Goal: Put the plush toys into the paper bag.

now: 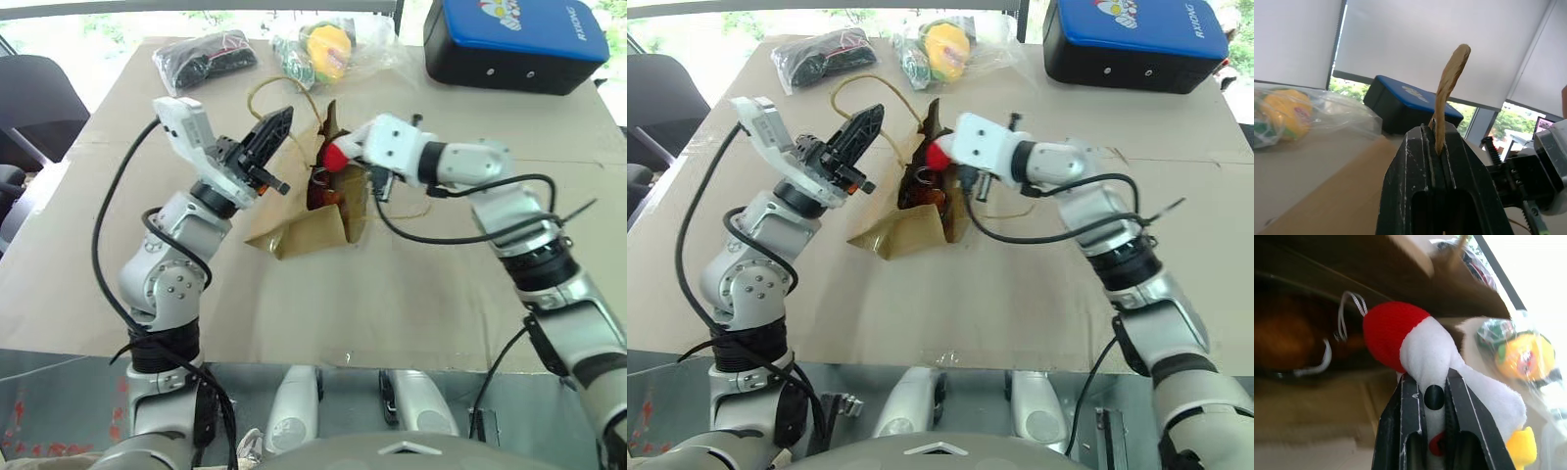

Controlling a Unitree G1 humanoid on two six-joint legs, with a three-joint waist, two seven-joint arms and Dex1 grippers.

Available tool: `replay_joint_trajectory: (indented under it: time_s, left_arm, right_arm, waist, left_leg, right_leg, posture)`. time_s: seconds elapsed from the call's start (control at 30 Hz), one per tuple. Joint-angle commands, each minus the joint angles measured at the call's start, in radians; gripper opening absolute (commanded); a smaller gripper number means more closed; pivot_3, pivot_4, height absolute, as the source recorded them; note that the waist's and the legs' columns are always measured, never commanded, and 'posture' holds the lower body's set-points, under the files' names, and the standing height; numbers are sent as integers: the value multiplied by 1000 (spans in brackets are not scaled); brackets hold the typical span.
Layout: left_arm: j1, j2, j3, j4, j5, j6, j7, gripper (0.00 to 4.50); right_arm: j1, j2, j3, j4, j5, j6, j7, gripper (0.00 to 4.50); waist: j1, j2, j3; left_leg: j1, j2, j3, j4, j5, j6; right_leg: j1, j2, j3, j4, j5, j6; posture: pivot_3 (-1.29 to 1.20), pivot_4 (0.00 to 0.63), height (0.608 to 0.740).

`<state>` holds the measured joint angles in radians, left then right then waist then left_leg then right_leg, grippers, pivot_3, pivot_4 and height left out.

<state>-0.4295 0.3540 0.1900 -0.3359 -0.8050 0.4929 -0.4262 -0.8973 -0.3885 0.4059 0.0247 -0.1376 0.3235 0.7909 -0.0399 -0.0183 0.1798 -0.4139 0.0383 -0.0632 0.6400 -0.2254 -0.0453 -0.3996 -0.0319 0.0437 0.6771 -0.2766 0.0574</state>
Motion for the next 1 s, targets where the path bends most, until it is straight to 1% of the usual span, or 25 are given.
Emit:
replay_joint_trajectory:
  time_s: [0.03, 0.07, 0.1, 0.13, 0.17, 0.23, 0.27, 0.3, 0.33, 0.37, 0.4, 0.5, 0.63, 0.77, 0.87, 0.9, 1.0]
  left_arm:
    - [-9, -12, -1, -15, 23, -36, -10, 0]
    - [-6, -15, -1, -13, 28, -40, -12, 0]
    - [-1, -18, 1, -10, 34, -46, -14, 0]
    - [2, -20, 1, -8, 39, -50, -16, 0]
    - [4, -23, 0, -6, 44, -54, -17, 0]
    - [10, -29, -1, -9, 50, -59, -18, 0]
    - [15, -30, 2, -11, 52, -63, -19, 0]
    - [20, -31, 6, -15, 53, -65, -20, 0]
    - [26, -32, 11, -20, 53, -68, -19, 0]
    - [35, -32, 20, -25, 51, -71, -17, 0]
    - [46, -31, 32, -30, 46, -75, -16, 0]
    - [67, -30, 59, -39, 34, -80, -6, 0]
    - [76, -22, 90, -37, 25, -82, -4, 0]
    - [78, -18, 102, -37, 22, -85, -3, 0]
    - [75, -14, 109, -34, 19, -84, -3, 0]
    - [73, -12, 113, -33, 17, -82, -3, 0]
    - [69, -5, 117, -29, 12, -78, -7, 0]
  right_arm:
    - [-61, 55, 42, 17, -20, -4, 21, 55]
    - [-75, 73, 55, 37, -15, -9, 42, 55]
    - [-97, 112, 70, 93, -4, -25, 57, 353]
    - [-111, 138, 78, 133, 4, -37, 67, 751]
    - [-120, 155, 86, 168, 7, -59, 82, 1032]
    - [-129, 183, 89, 238, 11, -100, 101, 1938]
    - [-133, 187, 92, 276, 1, -127, 103, 2475]
    - [-136, 185, 88, 303, -8, -151, 99, 2741]
    - [-136, 182, 77, 321, -11, -163, 92, 3285]
    - [-128, 175, 47, 312, 14, -143, 103, 3588]
    - [-111, 154, 10, 282, 41, -115, 112, 4172]
    - [-51, 79, -85, 164, 109, 5, 131, 4172]
    - [52, -10, -290, -114, 305, 341, 135, 4172]
    - [163, -83, -484, -302, 459, 634, 83, 4172]
    - [262, -96, -640, -380, 568, 827, 32, 4172]
    - [308, -82, -682, -394, 599, 877, 15, 4172]
    - [401, -31, -716, -423, 667, 951, -28, 4172]
  waist:
    - [-2, 0, 0]
    - [-1, 0, 0]
    - [-2, 0, 0]
    - [-2, 0, 0]
    - [-2, 0, 0]
    - [-2, 0, 0]
    - [-1, 0, 0]
    - [0, 0, 0]
    - [3, 0, 0]
    - [4, 0, 0]
    - [5, 0, 0]
    - [13, 0, 0]
    - [18, 0, 0]
    - [19, -1, 0]
    - [22, -1, -1]
    - [17, -1, 0]
    - [22, -3, -2]
  left_leg:
    - [0, 0, 0, 0, 0, 0]
    - [0, 0, 0, 0, 0, 0]
    - [0, 0, 0, 0, 0, 0]
    - [0, 0, 0, 0, 0, 0]
    - [0, 0, 0, 0, 0, 0]
    - [0, 0, 0, 0, 0, 0]
    - [0, 0, 0, 0, 0, 0]
    - [0, 0, 0, 0, 0, 0]
    - [0, 0, 0, 0, 0, 0]
    - [0, 0, 0, 0, 0, 0]
    - [-1, 0, 0, 0, 0, 0]
    - [-1, -1, -1, 0, -1, 2]
    - [-1, 0, -1, 0, -3, 4]
    - [-1, 0, 0, 0, -3, 5]
    - [0, -1, 0, 1, -3, 5]
    - [0, -1, 0, 1, -3, 5]
    - [0, 0, -1, 1, -3, 5]
  right_leg:
    - [0, 1, 0, 0, 0, 0]
    - [0, 1, 0, 0, 0, 0]
    - [0, 0, 0, 0, 0, 0]
    - [0, 0, 0, 0, 0, 0]
    - [0, 0, 0, 0, 0, 0]
    - [0, 0, 0, 1, 0, 0]
    - [0, 0, 0, 0, 0, 0]
    - [0, 0, 0, 0, 0, 0]
    - [0, 0, 0, 0, 0, 0]
    - [0, 0, 0, 0, 0, 0]
    - [0, -1, 0, 0, 0, 0]
    - [0, -1, -1, 0, 0, 0]
    - [0, -1, -1, 0, 0, 0]
    - [0, -1, 0, 0, 0, 0]
    - [1, -1, 0, 0, 0, 0]
    - [1, -1, 0, 0, 0, 0]
    - [1, 1, -1, 0, 0, 0]
  posture:
    - [0, 150, 740]
    - [0, 150, 740]
    - [0, 150, 740]
    - [0, 150, 740]
    - [0, 150, 740]
    - [0, 150, 740]
    - [0, 150, 740]
    - [0, 150, 740]
    - [0, 150, 740]
    - [0, 150, 740]
    - [0, 150, 740]
    - [0, 150, 740]
    - [0, 150, 740]
    - [0, 150, 740]
    - [0, 150, 740]
    - [0, 150, 740]
    - [0, 150, 740]
